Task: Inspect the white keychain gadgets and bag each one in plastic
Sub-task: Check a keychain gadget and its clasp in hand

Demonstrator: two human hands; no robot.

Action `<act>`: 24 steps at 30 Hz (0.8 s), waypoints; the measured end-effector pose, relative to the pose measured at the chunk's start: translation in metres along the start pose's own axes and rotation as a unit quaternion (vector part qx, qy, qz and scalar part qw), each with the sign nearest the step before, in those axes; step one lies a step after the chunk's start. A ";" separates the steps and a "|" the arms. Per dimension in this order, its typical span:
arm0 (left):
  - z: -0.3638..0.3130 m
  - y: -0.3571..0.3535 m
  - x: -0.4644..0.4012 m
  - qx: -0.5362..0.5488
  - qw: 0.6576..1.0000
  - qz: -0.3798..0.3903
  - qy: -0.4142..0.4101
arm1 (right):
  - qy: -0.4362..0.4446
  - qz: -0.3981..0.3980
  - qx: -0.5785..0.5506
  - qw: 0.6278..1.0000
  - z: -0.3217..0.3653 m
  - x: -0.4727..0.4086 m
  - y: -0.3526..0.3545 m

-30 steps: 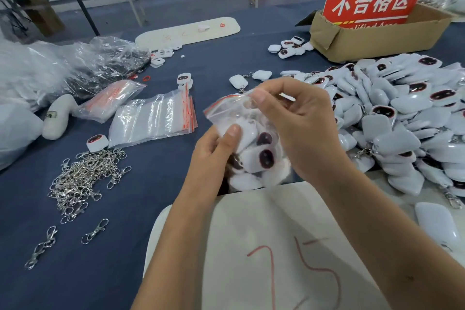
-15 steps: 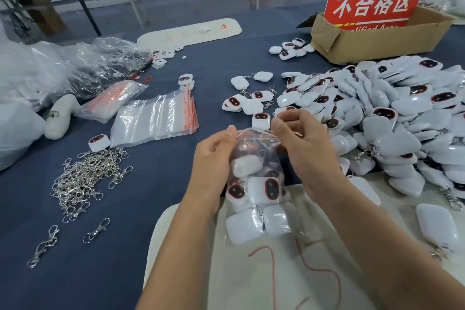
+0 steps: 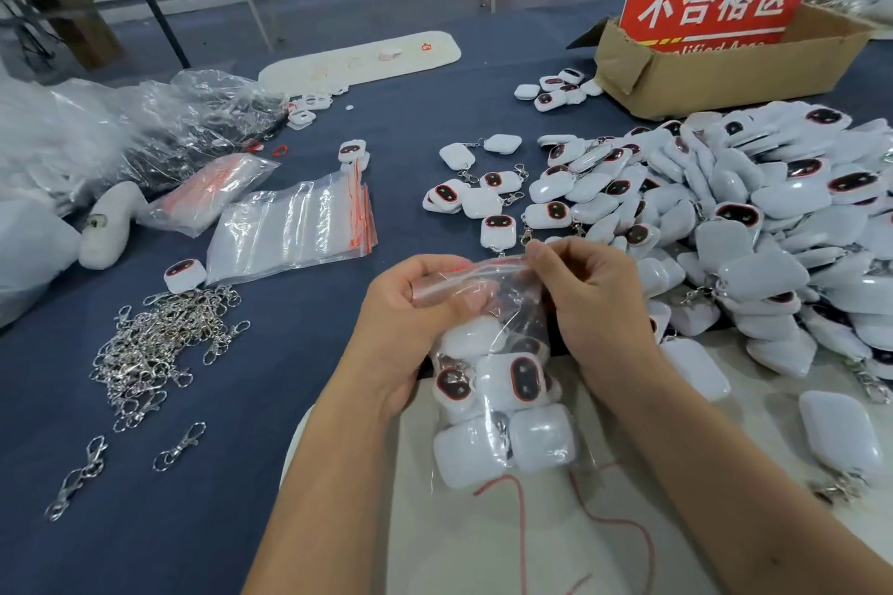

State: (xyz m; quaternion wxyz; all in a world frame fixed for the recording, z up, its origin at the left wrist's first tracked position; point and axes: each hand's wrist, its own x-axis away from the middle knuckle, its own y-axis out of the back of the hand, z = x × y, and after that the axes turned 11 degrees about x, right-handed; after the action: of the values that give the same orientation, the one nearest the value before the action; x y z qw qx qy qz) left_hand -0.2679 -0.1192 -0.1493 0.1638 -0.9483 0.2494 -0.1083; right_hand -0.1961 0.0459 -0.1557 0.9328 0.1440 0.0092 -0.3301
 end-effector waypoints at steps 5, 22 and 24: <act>-0.003 0.005 0.001 -0.011 0.998 0.052 0.013 | 0.052 -0.038 0.053 0.997 0.001 0.002 0.000; -0.011 0.007 0.001 0.102 0.987 -0.124 0.001 | 0.004 0.007 0.043 0.999 -0.004 0.000 0.002; -0.011 0.008 0.002 0.112 0.987 -0.114 0.003 | 0.013 0.005 0.056 0.998 -0.004 0.000 0.001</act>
State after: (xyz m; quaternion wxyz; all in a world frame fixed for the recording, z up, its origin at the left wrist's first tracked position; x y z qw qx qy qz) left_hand -0.2731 -0.1295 -0.1422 0.2547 -0.9460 0.1265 -0.1559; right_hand -0.1948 0.0479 -0.1596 0.9249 0.2003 0.0019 -0.3233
